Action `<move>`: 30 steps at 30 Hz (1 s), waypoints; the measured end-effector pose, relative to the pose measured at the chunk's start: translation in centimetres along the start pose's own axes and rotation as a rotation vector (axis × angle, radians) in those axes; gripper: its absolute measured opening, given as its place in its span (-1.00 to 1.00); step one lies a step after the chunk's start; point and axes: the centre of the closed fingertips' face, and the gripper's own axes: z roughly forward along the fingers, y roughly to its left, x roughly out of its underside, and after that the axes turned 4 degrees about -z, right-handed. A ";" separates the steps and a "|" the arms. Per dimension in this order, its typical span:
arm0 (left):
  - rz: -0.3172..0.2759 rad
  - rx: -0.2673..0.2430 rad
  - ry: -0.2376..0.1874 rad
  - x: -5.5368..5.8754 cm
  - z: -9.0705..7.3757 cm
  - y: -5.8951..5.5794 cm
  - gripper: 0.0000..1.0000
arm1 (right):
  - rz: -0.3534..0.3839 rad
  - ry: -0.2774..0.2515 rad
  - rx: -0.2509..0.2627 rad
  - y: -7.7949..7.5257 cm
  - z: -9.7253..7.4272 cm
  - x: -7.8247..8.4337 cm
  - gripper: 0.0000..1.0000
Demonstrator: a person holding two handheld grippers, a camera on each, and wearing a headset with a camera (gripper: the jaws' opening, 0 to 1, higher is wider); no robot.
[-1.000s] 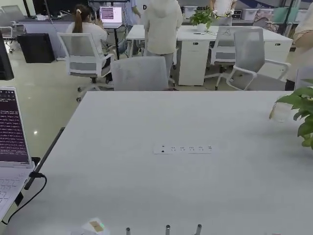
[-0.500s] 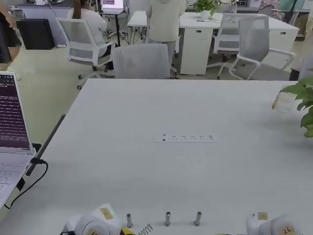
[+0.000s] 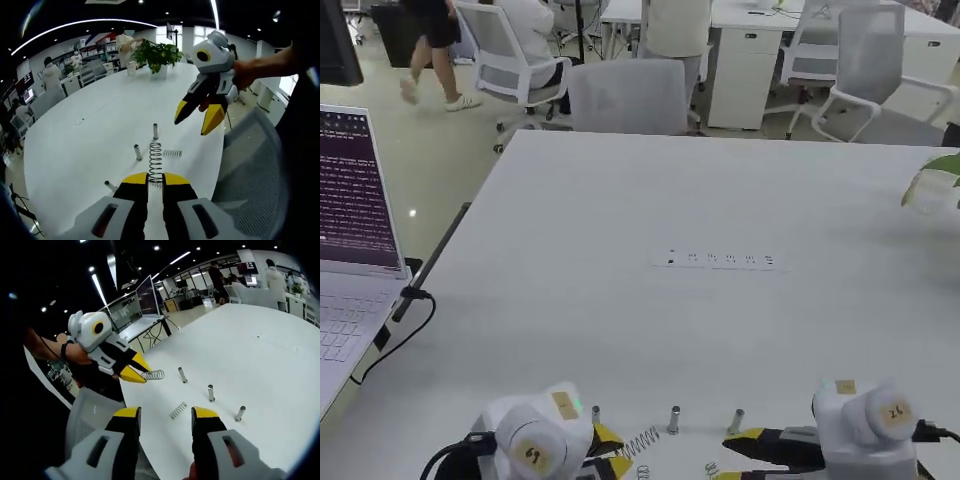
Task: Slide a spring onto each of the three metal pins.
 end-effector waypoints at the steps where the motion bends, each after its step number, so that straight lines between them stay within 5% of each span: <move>1: 0.010 0.004 -0.002 -0.1 0.0 -0.1 -0.96 | -0.002 -0.002 -0.011 0.1 0.1 -0.2 -0.28; 15: 0.137 0.079 -0.040 -1.3 -0.3 -2.6 -0.96 | -0.007 -0.001 -0.145 2.0 2.4 -1.6 -0.50; 30: 0.200 0.119 -0.039 -1.5 -0.3 -3.6 -0.96 | 0.021 0.002 -0.236 3.4 2.7 -1.6 -0.76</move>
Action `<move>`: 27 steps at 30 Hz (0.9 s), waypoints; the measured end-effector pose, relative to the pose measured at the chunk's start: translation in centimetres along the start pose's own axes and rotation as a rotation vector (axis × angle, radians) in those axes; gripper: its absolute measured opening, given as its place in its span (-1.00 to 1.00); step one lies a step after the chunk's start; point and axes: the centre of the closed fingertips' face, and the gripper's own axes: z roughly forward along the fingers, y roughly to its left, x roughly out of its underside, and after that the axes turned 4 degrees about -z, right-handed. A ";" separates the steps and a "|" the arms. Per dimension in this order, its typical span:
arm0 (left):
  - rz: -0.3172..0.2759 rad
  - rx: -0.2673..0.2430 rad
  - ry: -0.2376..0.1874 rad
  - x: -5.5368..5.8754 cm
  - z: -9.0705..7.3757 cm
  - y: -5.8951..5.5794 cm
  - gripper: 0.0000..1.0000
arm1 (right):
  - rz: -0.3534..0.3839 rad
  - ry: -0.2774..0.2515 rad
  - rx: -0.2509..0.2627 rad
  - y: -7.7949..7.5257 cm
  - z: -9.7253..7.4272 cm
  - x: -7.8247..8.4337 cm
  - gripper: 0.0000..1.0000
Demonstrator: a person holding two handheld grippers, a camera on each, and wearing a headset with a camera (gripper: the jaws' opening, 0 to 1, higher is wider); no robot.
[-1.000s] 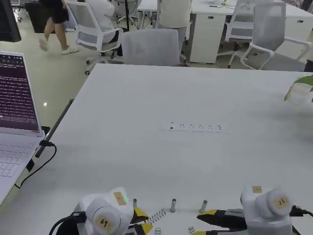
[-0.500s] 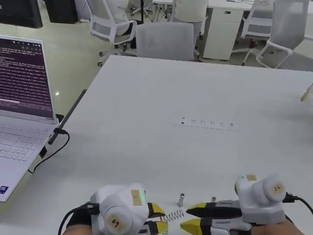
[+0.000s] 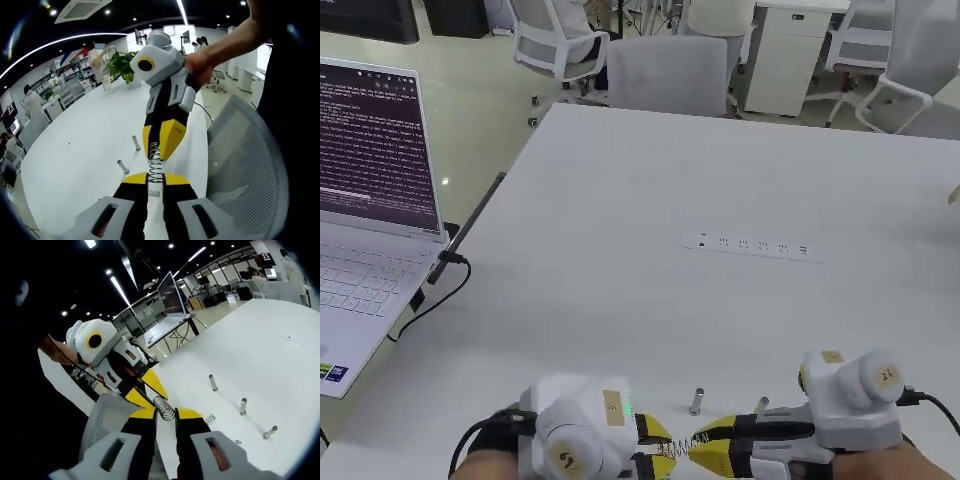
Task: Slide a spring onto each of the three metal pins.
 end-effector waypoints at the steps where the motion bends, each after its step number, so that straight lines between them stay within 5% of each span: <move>1: 0.001 0.001 0.000 0.0 0.0 0.0 -0.96 | -0.003 0.005 -0.002 0.0 0.0 0.0 -0.77; 11: 0.039 0.017 0.016 0.5 0.1 -0.4 -0.95 | -0.008 0.026 -0.050 1.2 0.1 0.0 -0.83; 27: -0.030 -0.037 0.006 1.5 0.0 0.3 -0.94 | -0.053 0.050 -0.002 0.8 1.0 0.1 -0.83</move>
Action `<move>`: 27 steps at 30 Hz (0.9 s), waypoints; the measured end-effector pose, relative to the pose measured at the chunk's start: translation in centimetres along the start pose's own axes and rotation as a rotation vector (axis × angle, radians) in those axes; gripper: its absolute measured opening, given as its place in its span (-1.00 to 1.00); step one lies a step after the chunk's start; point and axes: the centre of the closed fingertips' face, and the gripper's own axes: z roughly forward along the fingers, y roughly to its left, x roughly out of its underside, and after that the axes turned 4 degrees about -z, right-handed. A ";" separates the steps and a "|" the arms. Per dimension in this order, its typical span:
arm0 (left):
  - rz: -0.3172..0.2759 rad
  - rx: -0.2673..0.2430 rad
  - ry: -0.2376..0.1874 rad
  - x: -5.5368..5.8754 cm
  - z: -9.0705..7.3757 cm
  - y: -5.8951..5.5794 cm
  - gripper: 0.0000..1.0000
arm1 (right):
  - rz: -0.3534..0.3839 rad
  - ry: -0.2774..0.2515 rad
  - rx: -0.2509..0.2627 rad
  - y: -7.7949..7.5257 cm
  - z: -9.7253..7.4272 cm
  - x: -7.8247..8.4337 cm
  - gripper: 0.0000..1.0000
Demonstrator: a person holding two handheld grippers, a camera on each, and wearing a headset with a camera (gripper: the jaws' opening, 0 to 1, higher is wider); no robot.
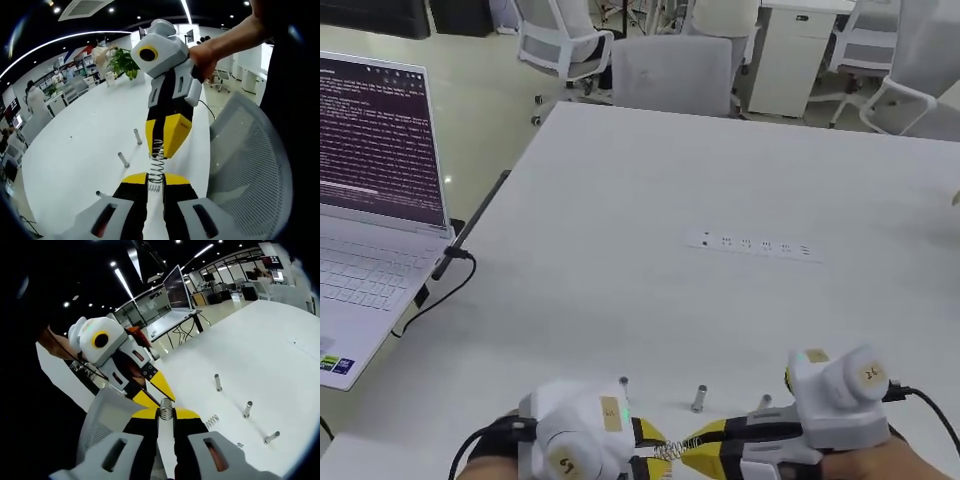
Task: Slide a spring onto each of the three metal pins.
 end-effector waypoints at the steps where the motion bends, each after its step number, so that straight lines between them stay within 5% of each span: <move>1: -0.011 -0.003 -0.003 0.0 -0.1 0.1 -0.94 | 0.001 -0.004 0.001 0.0 0.0 -0.1 -0.83; 5: -0.029 -0.016 -0.002 0.3 -0.3 0.4 -0.92 | -0.003 -0.007 0.011 -0.2 0.1 -0.3 -0.83; 11: -0.150 -0.045 -0.038 1.1 -1.1 1.0 -0.88 | -0.009 -0.006 0.043 -1.0 -0.1 -0.3 -0.83; 27: -0.390 -0.184 -0.066 5.2 -3.6 3.5 -0.59 | -0.021 0.019 0.109 -3.2 0.3 -0.9 -0.83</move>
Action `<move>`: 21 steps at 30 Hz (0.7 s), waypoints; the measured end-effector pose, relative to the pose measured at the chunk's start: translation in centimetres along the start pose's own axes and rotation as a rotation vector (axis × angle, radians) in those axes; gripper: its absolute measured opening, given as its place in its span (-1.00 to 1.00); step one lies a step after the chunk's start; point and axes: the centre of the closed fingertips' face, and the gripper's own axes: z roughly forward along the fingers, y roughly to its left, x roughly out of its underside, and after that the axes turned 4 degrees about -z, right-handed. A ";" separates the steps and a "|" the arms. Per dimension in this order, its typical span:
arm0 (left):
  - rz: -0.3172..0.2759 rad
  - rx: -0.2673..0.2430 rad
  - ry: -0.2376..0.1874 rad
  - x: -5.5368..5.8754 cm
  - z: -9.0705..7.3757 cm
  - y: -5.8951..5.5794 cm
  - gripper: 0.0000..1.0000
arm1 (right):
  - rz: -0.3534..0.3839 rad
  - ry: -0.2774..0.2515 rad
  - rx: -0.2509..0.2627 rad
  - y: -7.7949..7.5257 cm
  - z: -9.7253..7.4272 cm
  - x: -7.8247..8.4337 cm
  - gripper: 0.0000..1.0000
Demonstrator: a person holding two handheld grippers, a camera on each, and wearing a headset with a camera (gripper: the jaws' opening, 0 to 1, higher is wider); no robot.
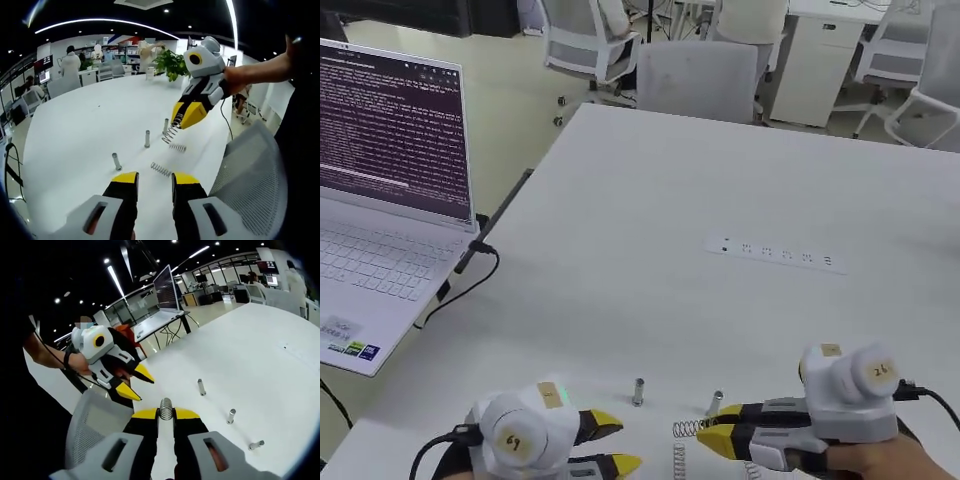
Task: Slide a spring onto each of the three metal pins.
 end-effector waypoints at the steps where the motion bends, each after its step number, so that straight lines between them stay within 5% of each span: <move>1: -0.017 -0.011 -0.001 0.2 -0.1 0.3 -0.56 | -0.002 0.002 0.003 -0.1 0.0 0.0 -0.83; 8: -0.100 -0.076 -0.017 1.3 -1.1 2.3 -0.41 | -0.010 0.019 0.022 -0.9 0.2 -0.2 -0.83; 21: -0.138 -0.119 -0.022 2.1 -2.0 3.3 -0.34 | -0.034 0.071 0.108 -4.3 2.2 -1.7 -0.83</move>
